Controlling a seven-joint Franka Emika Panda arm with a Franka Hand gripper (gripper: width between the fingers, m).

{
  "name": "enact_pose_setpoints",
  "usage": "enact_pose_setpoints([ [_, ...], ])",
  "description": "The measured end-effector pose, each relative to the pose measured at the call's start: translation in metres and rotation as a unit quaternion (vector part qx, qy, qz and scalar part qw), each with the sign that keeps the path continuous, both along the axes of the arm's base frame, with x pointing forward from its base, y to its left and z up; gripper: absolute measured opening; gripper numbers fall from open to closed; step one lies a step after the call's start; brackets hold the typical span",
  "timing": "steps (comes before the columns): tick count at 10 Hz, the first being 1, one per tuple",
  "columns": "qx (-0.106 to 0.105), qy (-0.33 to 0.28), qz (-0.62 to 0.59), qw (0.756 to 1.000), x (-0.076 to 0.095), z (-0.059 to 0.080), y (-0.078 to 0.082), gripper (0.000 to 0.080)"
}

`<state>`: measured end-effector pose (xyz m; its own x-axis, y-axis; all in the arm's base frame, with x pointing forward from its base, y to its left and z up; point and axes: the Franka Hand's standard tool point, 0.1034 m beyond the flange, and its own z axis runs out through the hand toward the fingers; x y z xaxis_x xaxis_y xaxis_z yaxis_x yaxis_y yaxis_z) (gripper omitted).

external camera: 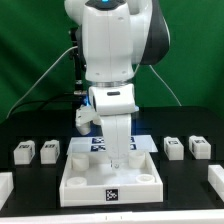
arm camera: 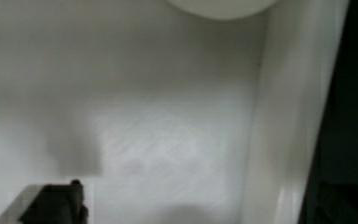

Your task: Assemble one leg

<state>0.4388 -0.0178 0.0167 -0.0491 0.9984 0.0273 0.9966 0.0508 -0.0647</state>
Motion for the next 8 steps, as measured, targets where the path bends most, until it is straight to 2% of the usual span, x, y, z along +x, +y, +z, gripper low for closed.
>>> enact_pose_setpoints([
  [1,0.000,0.000,0.000,1.000,-0.0003,-0.0003,-0.0002,0.0649],
  [3,0.000,0.001,-0.001,1.000,-0.0006,-0.0005,-0.0006,0.0399],
  [4,0.000,0.001,-0.001,1.000,-0.0006,-0.0006,-0.0007,0.0399],
  [5,0.000,0.001,-0.001,1.000,-0.0006,-0.0006,-0.0008,0.0220],
  [6,0.000,0.001,-0.001,1.000,-0.0005,-0.0005,-0.0011,0.0088],
  [8,-0.001,0.001,-0.002,1.000,-0.0003,-0.0004,-0.0016,0.0057],
])
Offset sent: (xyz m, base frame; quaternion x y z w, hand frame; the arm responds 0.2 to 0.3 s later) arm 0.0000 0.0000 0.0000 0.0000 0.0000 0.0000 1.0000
